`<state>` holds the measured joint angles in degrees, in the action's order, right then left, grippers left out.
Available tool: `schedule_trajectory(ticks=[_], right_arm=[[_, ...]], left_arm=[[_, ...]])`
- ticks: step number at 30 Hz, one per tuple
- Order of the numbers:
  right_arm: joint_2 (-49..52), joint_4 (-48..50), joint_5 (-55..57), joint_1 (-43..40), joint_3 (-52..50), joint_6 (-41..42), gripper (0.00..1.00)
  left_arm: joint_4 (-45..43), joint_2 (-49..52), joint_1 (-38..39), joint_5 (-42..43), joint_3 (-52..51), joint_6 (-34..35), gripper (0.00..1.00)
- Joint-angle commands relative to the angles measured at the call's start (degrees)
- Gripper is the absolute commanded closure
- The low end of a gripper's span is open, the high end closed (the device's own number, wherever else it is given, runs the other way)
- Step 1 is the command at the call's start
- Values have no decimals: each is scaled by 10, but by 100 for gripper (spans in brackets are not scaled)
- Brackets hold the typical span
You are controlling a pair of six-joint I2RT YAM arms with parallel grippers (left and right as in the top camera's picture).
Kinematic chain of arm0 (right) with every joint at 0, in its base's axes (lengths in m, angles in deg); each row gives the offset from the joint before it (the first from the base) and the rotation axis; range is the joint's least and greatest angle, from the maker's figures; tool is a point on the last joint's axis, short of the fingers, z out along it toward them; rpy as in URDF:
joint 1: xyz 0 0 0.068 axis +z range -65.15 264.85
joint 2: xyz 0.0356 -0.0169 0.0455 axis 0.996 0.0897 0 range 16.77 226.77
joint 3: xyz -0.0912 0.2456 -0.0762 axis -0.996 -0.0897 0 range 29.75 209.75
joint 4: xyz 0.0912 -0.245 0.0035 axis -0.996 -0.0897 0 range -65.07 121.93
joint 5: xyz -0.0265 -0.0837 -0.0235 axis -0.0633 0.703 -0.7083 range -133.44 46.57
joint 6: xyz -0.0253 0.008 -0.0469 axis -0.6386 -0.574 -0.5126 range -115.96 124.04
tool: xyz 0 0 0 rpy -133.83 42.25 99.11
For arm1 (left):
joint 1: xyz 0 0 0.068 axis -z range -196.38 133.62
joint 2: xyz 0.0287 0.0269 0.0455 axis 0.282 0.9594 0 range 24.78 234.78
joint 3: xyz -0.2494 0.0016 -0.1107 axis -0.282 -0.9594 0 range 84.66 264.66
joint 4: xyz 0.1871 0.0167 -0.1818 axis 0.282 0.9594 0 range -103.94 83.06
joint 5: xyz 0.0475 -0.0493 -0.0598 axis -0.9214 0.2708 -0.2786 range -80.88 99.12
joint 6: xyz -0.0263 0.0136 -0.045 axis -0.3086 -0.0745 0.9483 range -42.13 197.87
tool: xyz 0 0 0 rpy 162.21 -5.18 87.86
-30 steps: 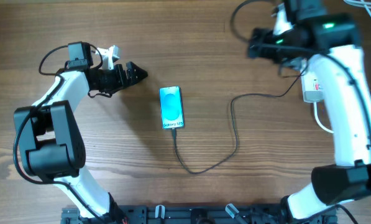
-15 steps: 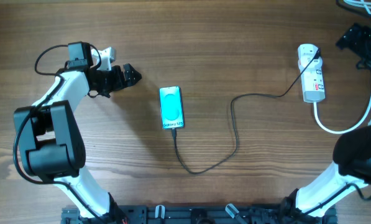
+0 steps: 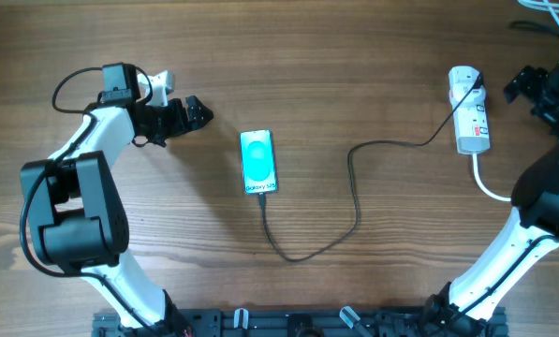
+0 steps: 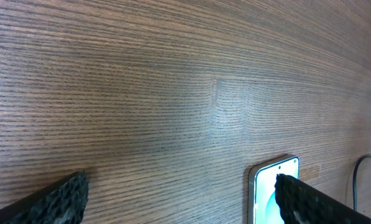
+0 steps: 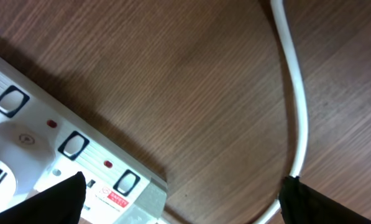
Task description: Plug charger to phone and switch on socket
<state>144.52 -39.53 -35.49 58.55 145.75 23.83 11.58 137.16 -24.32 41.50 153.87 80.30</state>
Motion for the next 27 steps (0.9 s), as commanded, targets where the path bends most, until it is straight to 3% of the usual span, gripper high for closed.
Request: schedule_trajectory(ticks=[1, 10, 27], right_arm=[[13, 36, -27, 2, -45, -3, 0], [13, 242, -126, 2, -220, -5, 0], [13, 218, -158, 2, -227, -20, 1]], left_arm=[[0, -10, -1, -6, 2, -5, 0], [0, -10, -1, -6, 2, -5, 0], [0, -10, -1, -6, 2, -5, 0]])
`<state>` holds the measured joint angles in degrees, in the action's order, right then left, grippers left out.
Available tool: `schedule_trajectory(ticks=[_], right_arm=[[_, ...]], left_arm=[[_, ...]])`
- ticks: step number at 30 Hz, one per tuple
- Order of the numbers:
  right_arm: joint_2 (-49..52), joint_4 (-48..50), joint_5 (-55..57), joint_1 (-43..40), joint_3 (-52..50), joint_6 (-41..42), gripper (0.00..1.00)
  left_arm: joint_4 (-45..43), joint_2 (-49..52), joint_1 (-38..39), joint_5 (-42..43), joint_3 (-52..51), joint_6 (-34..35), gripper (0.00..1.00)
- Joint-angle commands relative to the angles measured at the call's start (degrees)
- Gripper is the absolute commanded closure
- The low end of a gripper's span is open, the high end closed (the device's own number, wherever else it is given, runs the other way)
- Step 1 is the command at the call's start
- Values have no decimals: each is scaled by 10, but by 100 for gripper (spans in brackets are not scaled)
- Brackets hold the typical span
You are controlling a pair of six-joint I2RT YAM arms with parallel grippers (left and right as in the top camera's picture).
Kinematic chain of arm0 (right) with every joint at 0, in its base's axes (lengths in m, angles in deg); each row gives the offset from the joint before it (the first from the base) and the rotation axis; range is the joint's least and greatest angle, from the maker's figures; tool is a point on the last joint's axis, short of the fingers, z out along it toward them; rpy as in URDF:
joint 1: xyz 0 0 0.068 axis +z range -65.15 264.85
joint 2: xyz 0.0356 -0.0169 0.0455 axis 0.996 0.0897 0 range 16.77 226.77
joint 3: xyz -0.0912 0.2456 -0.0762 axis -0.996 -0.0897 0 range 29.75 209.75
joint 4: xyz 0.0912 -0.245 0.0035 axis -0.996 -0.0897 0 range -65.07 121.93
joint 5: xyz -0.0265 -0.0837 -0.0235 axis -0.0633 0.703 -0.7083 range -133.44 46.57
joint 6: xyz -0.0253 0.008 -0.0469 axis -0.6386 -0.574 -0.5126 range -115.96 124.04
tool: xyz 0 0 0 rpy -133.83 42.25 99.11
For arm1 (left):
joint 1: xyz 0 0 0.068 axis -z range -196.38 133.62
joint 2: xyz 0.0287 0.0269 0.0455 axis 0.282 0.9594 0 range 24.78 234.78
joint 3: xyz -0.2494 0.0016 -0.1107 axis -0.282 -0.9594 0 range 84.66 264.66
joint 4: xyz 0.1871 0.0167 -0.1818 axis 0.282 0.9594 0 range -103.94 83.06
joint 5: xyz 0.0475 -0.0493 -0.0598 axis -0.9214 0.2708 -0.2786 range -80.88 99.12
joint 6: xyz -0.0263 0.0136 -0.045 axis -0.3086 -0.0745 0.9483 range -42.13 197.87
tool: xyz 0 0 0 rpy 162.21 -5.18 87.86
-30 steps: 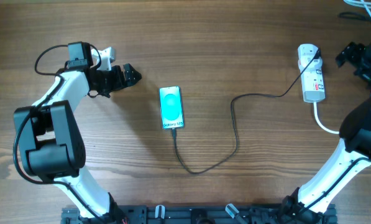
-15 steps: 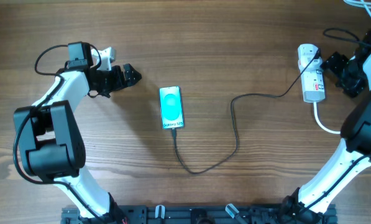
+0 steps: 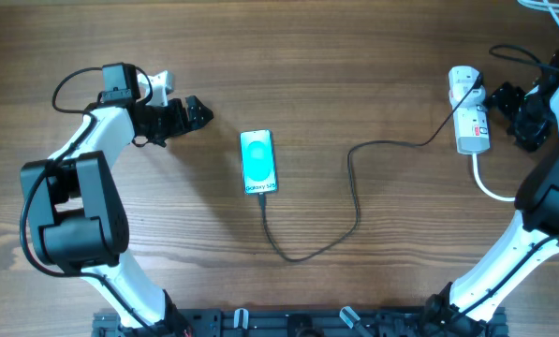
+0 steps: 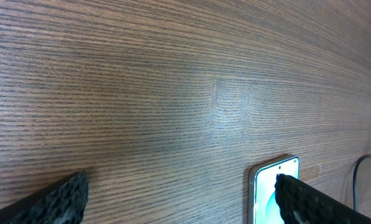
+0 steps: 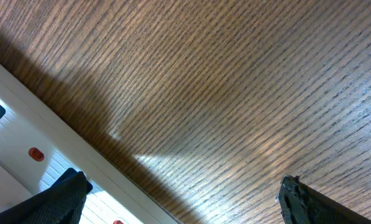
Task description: Plug charger to phone and switch on socket
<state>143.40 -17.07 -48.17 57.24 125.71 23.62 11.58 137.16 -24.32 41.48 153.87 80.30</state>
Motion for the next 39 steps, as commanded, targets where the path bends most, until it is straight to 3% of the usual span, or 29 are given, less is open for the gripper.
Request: schedule_trajectory(ticks=[1, 9, 18, 21, 31, 34, 39], right_arm=[[24, -4, -31, 16, -26, -18, 0], [24, 18, -69, 16, -26, -47, 0], [24, -23, -69, 17, -26, -46, 0], [24, -32, -21, 17, -26, -46, 0], [-46, -164, 8, -13, 86, -76, 0], [-49, -180, -70, -11, 84, -144, 0], [-49, -169, -93, -11, 82, -149, 0]], left_arm=[[0, -10, -1, -5, 2, -5, 0], [0, -10, -1, -5, 2, -5, 0], [0, -10, -1, -5, 2, -5, 0], [0, -10, -1, -5, 2, -5, 0], [0, -10, -1, -5, 2, -5, 0], [0, -10, -1, -5, 2, -5, 0], [0, -10, -1, -5, 2, -5, 0]])
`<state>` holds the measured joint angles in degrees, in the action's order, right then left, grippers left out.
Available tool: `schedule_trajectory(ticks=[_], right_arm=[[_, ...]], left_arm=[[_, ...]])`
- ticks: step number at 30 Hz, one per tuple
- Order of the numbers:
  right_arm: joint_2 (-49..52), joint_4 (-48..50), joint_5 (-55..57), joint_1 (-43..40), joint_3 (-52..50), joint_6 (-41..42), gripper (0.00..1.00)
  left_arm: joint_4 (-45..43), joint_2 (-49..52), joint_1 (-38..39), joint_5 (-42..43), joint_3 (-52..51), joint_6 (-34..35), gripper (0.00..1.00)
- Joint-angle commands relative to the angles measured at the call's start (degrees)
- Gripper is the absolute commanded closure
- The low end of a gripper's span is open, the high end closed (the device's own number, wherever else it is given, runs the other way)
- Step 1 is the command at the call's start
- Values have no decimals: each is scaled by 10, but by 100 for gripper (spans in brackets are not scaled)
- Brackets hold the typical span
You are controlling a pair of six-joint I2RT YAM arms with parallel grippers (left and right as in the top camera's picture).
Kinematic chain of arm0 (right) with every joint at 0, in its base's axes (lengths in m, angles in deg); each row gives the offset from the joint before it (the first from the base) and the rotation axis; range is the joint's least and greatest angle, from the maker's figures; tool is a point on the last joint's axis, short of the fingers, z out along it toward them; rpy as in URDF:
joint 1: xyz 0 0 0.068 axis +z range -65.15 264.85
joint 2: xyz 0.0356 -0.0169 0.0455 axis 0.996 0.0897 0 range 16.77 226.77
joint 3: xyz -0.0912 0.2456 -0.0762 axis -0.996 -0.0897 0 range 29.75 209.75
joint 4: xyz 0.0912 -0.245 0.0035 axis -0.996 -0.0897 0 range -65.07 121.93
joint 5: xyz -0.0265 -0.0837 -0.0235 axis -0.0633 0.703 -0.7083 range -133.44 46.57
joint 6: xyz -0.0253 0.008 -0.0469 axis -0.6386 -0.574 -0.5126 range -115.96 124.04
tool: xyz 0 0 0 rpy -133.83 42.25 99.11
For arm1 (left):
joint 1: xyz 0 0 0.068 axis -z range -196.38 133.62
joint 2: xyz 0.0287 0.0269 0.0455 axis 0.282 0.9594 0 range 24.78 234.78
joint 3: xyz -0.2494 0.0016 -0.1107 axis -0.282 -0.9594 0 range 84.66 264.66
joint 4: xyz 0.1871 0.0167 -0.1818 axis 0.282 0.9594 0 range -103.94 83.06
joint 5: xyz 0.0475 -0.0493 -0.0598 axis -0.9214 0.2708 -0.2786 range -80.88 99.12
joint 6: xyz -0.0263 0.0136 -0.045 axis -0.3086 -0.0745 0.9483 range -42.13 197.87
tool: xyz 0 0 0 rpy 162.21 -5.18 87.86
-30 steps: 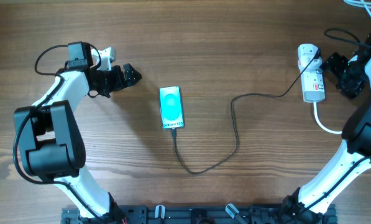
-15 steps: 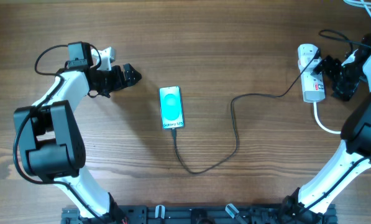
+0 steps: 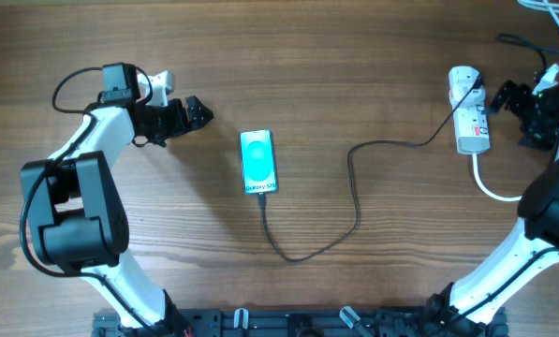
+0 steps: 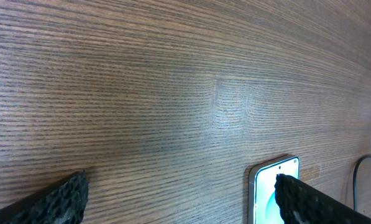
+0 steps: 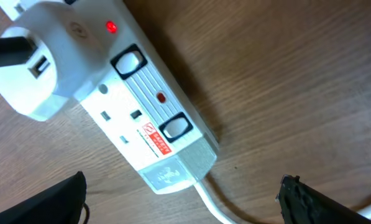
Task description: Plug charger to phone and switch on socket
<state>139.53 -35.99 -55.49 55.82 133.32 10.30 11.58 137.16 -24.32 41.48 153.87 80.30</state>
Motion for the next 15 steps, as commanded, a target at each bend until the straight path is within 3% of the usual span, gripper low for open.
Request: schedule_trajectory(ticks=[1, 9, 15], right_arm=[[-10, 44, -20, 3, 6, -16, 0], [-10, 273, -20, 3, 6, -16, 0], [-10, 287, -20, 3, 6, -16, 0]], left_arm=[[0, -10, -1, -5, 2, -5, 0], [0, -10, -1, -5, 2, -5, 0], [0, -10, -1, -5, 2, -5, 0]])
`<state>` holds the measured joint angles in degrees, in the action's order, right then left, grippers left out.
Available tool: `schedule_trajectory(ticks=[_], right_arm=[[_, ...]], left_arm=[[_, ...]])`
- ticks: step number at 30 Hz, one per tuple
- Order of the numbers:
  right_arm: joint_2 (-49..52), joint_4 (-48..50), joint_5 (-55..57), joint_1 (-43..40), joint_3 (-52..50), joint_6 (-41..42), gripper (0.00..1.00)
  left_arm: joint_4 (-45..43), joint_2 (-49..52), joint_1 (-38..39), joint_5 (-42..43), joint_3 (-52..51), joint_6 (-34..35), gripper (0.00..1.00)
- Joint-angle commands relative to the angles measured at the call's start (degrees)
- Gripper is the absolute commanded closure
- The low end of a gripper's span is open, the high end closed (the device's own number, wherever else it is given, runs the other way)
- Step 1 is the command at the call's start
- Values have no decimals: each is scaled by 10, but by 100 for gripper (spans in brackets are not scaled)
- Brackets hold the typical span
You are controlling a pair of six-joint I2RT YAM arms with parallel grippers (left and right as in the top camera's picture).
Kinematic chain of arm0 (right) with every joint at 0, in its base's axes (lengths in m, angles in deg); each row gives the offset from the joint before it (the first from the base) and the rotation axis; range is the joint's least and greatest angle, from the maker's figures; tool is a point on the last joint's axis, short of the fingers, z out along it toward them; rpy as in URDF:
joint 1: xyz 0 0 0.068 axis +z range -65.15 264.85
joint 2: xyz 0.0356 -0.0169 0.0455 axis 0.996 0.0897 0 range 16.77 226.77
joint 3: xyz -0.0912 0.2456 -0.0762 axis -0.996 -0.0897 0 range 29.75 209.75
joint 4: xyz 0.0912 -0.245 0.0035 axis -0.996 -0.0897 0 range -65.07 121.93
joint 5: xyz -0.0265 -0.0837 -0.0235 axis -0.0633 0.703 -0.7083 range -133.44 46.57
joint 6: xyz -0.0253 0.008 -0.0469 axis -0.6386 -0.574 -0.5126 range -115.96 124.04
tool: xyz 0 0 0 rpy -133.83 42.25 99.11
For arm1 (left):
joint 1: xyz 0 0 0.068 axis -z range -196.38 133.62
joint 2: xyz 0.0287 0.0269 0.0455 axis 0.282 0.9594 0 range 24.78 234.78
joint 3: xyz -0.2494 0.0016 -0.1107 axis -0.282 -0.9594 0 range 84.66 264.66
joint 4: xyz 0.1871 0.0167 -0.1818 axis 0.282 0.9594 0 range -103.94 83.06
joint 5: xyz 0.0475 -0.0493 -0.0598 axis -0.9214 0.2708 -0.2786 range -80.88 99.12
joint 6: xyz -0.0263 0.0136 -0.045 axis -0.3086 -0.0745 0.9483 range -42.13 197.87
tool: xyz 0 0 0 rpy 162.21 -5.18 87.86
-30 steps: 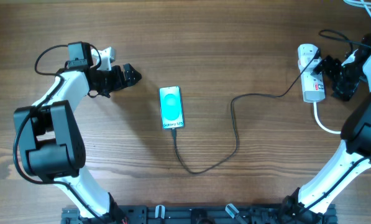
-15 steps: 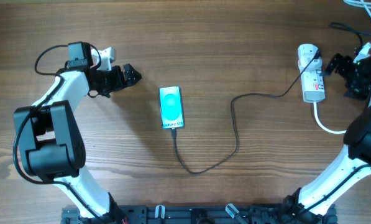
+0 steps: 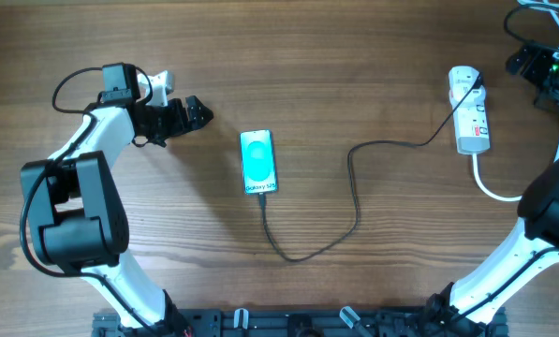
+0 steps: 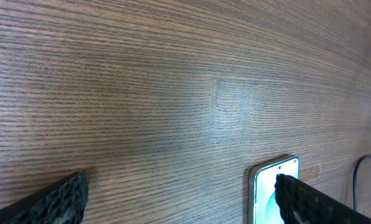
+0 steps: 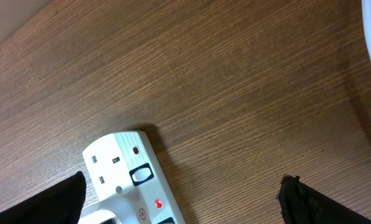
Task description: Plug charger to phone and switch on socket
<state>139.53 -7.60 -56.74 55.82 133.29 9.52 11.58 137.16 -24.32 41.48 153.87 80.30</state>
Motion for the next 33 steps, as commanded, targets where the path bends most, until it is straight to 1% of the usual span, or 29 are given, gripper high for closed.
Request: schedule_trajectory(ticks=[1, 13, 15, 18, 21, 23, 27, 30, 32, 33], right_arm=[[-10, 2, -7, 3, 6, -8, 0], [-10, 3, -7, 3, 6, -8, 0], [-10, 3, -7, 3, 6, -8, 0], [-10, 3, -7, 3, 6, -9, 0], [-10, 3, -7, 3, 6, -8, 0], [-10, 3, -7, 3, 6, -8, 0], [-10, 3, -7, 3, 6, -9, 0], [-10, 3, -7, 3, 6, -8, 0], [-10, 3, -7, 3, 6, -8, 0], [-10, 3, -7, 3, 6, -8, 0]], left_arm=[[0, -10, -1, -5, 2, -5, 0], [0, -16, -2, -5, 2, -5, 0], [0, -56, 2, -6, 2, -5, 0], [0, -181, 12, -5, 2, -5, 0], [0, -282, 17, -5, 2, -5, 0], [0, -330, 26, -5, 2, -5, 0], [0, -363, 76, -5, 2, -5, 0], [19, -363, 103, -59, 1, -5, 0], [31, -363, 118, -75, 1, -7, 0], [31, -363, 118, -103, 0, -7, 0]])
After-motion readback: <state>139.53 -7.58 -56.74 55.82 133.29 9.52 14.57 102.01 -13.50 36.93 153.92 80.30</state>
